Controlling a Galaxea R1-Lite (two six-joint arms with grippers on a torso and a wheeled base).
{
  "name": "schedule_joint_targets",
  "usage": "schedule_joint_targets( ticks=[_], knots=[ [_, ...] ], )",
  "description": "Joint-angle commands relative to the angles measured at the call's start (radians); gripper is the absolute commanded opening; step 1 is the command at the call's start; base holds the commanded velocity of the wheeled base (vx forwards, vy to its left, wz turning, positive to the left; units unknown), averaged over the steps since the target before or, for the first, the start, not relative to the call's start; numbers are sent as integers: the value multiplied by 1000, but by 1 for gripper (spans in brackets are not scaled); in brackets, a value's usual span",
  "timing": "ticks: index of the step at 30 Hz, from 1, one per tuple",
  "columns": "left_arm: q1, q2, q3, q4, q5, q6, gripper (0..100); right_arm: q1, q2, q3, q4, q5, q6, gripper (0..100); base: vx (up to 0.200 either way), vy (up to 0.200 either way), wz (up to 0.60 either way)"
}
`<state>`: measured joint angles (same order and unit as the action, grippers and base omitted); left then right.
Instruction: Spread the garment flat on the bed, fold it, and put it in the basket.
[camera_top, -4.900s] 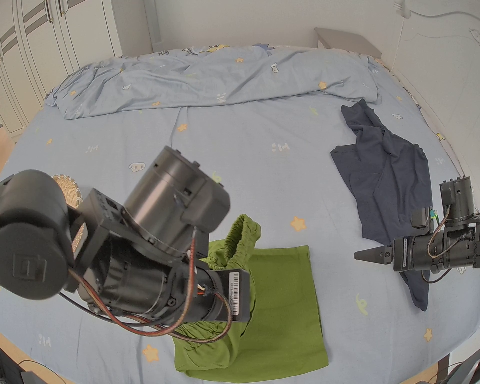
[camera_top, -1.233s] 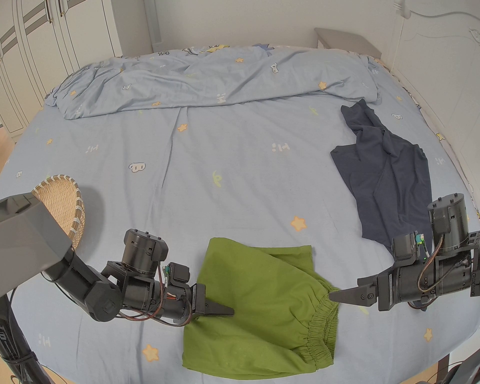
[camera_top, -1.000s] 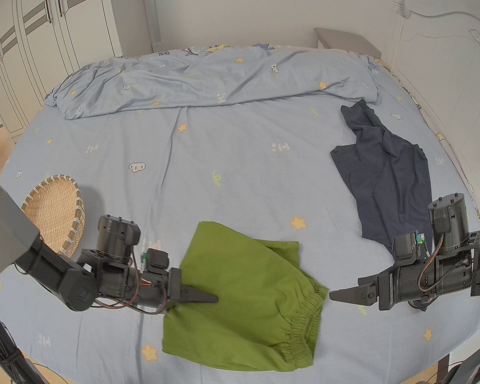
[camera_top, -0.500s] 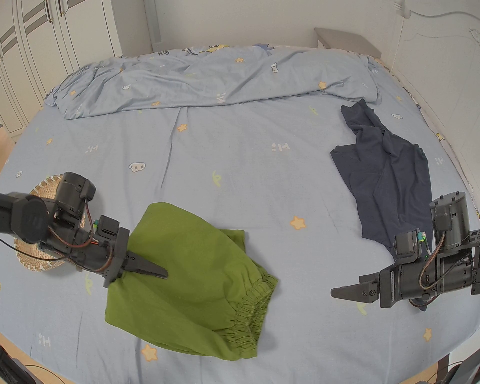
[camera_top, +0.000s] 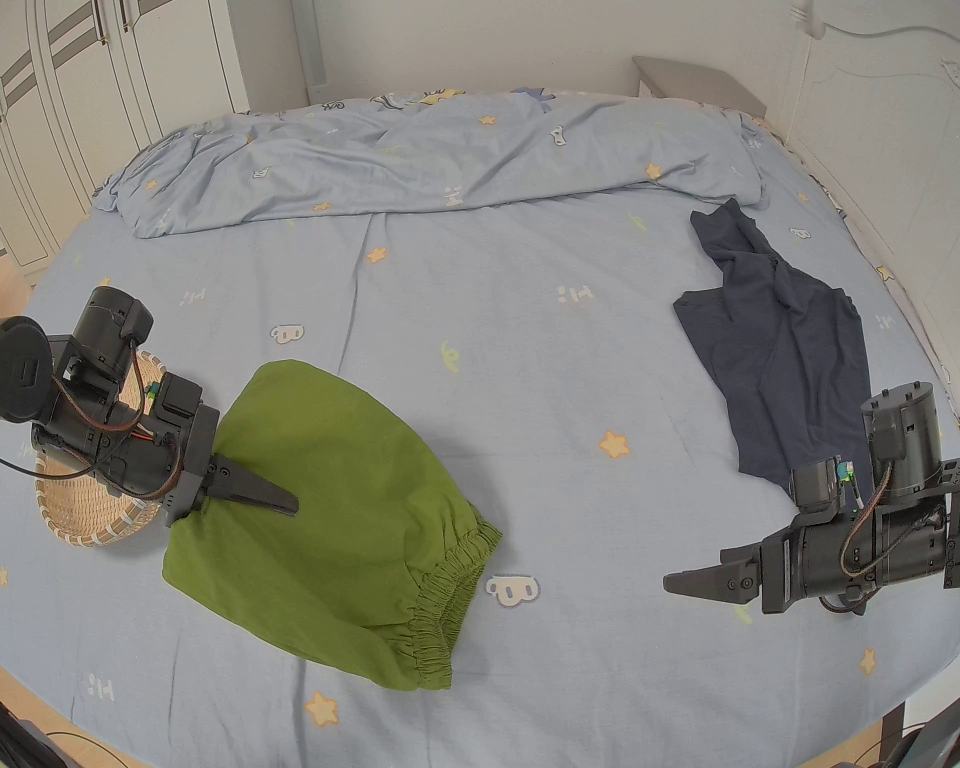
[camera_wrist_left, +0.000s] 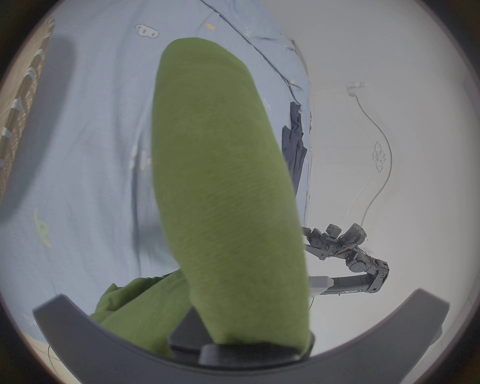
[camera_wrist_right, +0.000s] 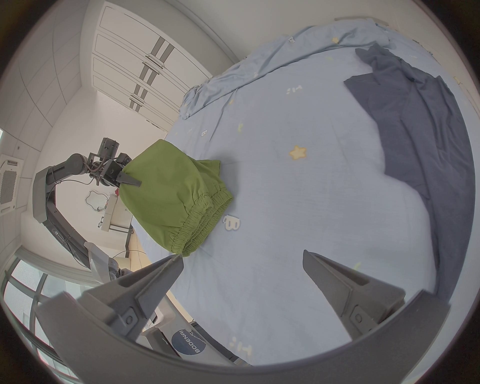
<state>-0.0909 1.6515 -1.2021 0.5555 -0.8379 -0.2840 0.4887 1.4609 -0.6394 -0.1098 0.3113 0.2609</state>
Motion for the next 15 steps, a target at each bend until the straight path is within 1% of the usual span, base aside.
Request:
schedule_joint_targets(
  ticks=[1, 4, 8, 15],
  knots=[
    [-4, -10, -2, 11, 0, 2, 0, 1, -1, 0, -1, 0, 0, 100, 0, 200, 0],
    [-6, -10, -2, 14, 0, 8, 0, 1, -1, 0, -1, 0, 0, 100, 0, 200, 0],
    [-35, -6, 1, 15, 8, 11, 0, 1, -2, 0, -1, 0, 0, 100, 0, 200, 0],
    [-41, -4, 6, 17, 16, 16, 0, 1, -2, 0, -1, 0, 0, 100, 0, 200, 0]
  ],
)
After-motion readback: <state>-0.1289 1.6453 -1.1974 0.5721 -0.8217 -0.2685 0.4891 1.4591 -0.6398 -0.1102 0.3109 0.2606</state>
